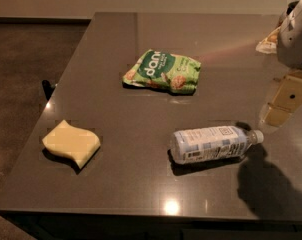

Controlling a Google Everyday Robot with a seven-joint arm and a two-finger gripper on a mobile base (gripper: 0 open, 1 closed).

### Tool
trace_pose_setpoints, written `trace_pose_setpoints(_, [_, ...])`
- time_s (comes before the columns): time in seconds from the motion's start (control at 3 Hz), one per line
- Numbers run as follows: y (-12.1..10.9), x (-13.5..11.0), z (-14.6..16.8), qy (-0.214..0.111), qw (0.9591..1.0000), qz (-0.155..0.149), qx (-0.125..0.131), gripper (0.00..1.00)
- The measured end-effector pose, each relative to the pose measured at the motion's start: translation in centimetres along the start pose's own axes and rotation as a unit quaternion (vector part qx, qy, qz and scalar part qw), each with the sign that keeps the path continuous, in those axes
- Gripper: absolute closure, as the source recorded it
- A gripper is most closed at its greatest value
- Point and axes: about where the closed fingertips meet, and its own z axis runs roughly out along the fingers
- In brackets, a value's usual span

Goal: Move blue plastic bottle near green rice chip bag

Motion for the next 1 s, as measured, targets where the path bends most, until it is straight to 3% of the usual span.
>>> trace_pose_setpoints(0.33, [0.0,0.0,0.0,0.0,1.0,0.0,0.0,0.0])
trace_pose_setpoints(1.0, [2.2,-1.5,3.2,-0.031,0.9983,-0.041,-0.027,0.0])
